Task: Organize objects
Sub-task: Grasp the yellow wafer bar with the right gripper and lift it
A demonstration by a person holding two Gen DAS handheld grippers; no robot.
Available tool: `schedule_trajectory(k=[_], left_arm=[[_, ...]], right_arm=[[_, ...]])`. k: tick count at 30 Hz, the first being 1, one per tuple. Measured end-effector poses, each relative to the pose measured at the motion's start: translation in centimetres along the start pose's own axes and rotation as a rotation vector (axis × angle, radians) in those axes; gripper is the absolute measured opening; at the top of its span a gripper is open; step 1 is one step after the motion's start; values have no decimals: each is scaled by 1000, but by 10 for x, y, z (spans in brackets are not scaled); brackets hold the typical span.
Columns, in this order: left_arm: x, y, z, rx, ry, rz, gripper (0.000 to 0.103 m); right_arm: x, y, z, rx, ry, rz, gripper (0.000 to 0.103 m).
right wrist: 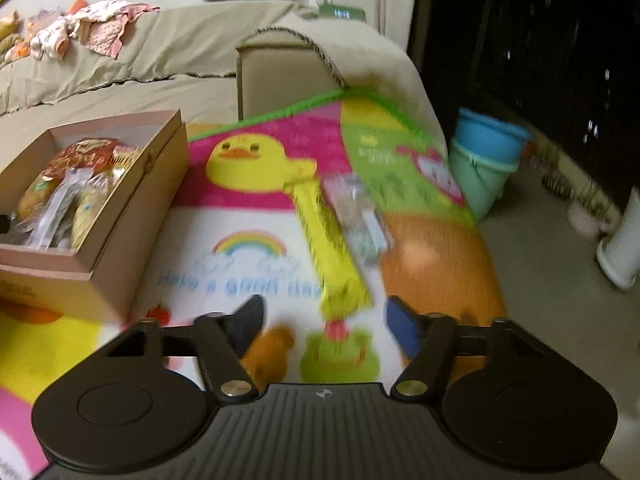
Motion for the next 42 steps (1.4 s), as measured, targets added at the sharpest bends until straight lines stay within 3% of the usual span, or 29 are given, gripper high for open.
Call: schedule_trajectory(k=[6,12,13,15,17,23,33,42], left_arm=[[0,1,0,0,-2,3,15],[0,2,1,1,-1,4,15],[0,2,1,1,-1,5,15],[0,2,1,0,-1,4,15],[0,1,1,-1,1,4,15],[0,0,1,-1,0,5,15],[1,0,0,3,-1,7,15],[1,0,0,3,1,7,15]], right_arm=[[22,-31,5,-20,4,-36,55],[41,-31,5,-24,22,-4,33],[37,-29,3,-19,14,-2,27],[29,-25,2,-6,-32,18,24],[20,-16,3,2,-79,38,23],[7,-9,-2,2,-95,24,27],[46,-31,3,24,-71,45,29],[-1,-2,18,-73,-108,66,24]])
Point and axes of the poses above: each gripper's, at about its wrist camera, not at the fingertips, and x roughly the way its jaws point, z to its left, y to its underside, the point moved 9 cm from there along x, roughly the way its jaws point, and after that the axes turned 10 degrees about z, right-handed, at the moved point
